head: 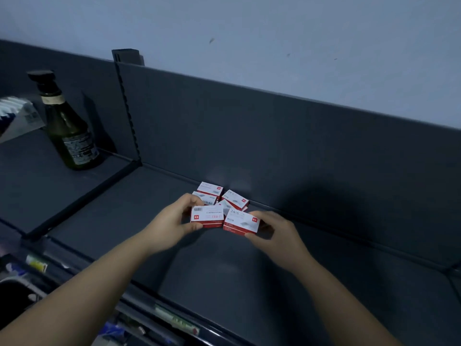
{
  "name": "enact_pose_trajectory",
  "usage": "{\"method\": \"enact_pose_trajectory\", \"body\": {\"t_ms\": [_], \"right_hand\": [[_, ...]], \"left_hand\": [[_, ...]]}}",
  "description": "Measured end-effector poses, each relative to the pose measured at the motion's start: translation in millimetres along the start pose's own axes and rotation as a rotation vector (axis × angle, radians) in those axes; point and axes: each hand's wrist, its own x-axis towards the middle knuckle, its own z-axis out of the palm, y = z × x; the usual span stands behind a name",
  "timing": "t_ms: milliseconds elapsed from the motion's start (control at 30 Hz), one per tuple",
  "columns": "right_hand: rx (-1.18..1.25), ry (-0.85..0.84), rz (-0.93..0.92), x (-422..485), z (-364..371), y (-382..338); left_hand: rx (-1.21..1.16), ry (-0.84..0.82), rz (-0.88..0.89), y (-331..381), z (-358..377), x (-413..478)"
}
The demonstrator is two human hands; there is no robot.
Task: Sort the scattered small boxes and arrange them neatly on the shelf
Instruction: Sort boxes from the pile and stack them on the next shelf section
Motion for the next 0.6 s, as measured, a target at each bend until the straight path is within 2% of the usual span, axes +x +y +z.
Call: {"method": "enact_pose_trajectory", "body": {"t_ms": [433,600], "right_hand": [[-0.014,0.185,0.205,-1.7,84.5,-34.8],[-0.058,0.194,0.286,-5.8,106.7,-38.1]], "left_hand": [[-0.001,-0.254,0.115,-68.7,-57.4,29.4],[0.048,-0.315,0.065,-94.4,-60.0,31.0]]}}
